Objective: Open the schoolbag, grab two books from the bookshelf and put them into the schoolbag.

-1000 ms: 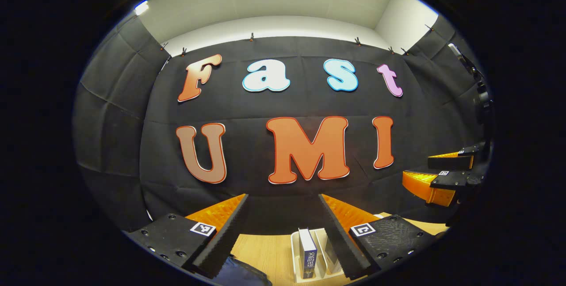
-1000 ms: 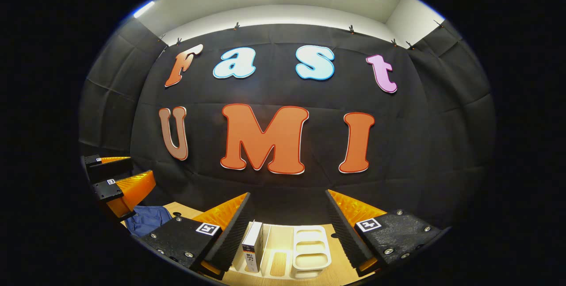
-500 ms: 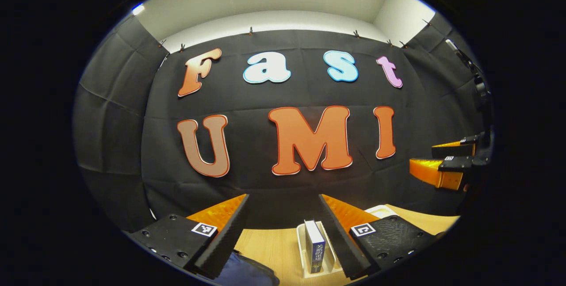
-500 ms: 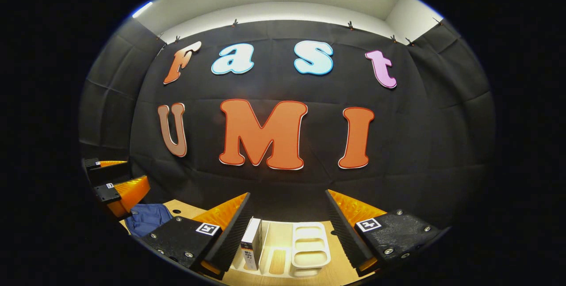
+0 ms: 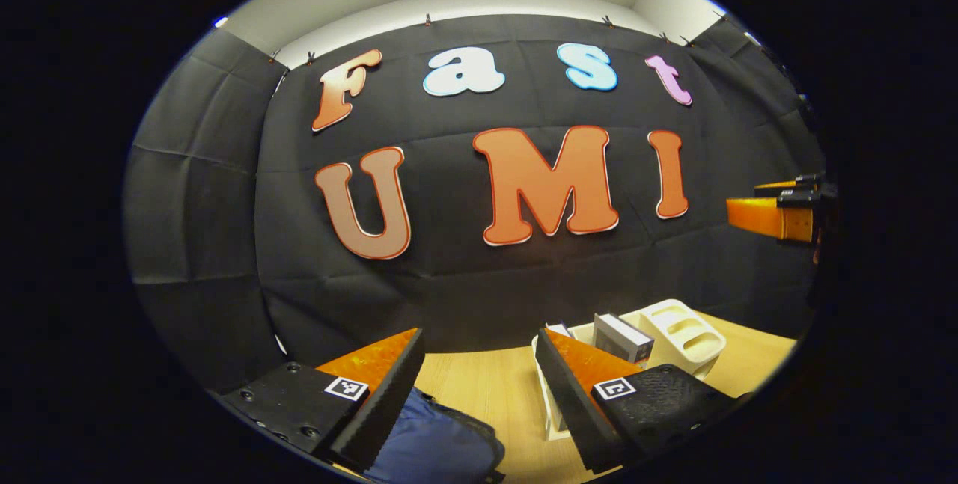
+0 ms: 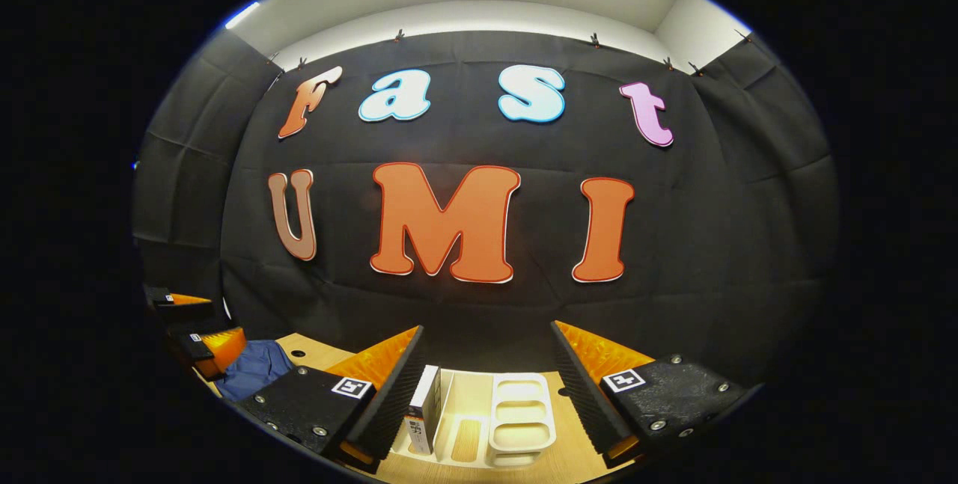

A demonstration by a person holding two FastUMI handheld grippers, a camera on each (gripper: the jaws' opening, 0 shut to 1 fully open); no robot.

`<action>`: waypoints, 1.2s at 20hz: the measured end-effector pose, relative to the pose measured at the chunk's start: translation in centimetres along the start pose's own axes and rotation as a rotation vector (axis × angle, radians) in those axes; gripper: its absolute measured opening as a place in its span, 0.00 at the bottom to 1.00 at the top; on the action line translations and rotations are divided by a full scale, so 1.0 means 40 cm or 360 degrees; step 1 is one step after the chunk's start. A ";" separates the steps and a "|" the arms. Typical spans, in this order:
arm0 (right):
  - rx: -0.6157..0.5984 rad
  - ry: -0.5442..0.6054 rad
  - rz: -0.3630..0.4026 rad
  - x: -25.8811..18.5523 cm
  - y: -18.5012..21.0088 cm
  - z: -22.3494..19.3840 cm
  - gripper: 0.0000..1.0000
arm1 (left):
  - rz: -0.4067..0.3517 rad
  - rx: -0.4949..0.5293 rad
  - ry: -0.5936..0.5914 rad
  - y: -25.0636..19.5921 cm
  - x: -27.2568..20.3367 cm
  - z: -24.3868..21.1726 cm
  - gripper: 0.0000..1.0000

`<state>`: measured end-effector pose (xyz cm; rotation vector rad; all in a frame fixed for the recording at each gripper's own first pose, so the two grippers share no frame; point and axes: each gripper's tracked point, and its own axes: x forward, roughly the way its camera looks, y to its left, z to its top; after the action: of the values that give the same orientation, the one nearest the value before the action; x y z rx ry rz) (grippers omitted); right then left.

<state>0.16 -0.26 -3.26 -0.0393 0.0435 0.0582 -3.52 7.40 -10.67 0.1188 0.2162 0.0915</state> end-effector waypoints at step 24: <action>-0.0075 0.0191 -0.0047 -0.047 -0.066 -0.105 0.96 | -0.0133 0.0938 0.1043 -0.007 -0.106 -0.720 0.98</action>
<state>-1.72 -3.16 -7.29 -0.0903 0.1613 0.0276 -13.95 9.77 -37.73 0.6694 0.9006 -0.0226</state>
